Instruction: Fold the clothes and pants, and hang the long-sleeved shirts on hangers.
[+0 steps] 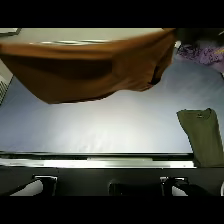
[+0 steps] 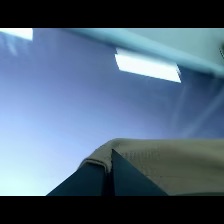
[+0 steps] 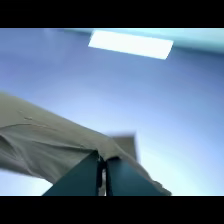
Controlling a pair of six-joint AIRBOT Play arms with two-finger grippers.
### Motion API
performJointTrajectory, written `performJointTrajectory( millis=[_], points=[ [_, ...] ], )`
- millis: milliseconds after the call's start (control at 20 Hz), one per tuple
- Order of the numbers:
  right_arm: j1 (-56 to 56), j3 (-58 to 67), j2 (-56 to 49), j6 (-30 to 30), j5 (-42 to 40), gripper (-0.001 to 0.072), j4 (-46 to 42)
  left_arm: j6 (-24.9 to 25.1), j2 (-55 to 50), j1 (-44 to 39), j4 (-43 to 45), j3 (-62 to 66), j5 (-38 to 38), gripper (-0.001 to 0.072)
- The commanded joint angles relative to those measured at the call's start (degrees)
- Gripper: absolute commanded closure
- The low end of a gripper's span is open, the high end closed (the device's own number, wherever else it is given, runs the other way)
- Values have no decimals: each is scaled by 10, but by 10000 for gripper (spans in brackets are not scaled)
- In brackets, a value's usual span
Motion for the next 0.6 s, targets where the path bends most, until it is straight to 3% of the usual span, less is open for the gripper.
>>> performJointTrajectory(
  millis=[0,300,550],
  points=[
    [3,77,94,23,13,685,-86,-87,81,-3,133,105,-2,693],
    [3,77,240,75,28,685,-158,-143,221,-3,259,104,-49,692],
    [3,49,206,119,32,685,-160,-149,222,-4,268,57,-67,692]
  ],
)
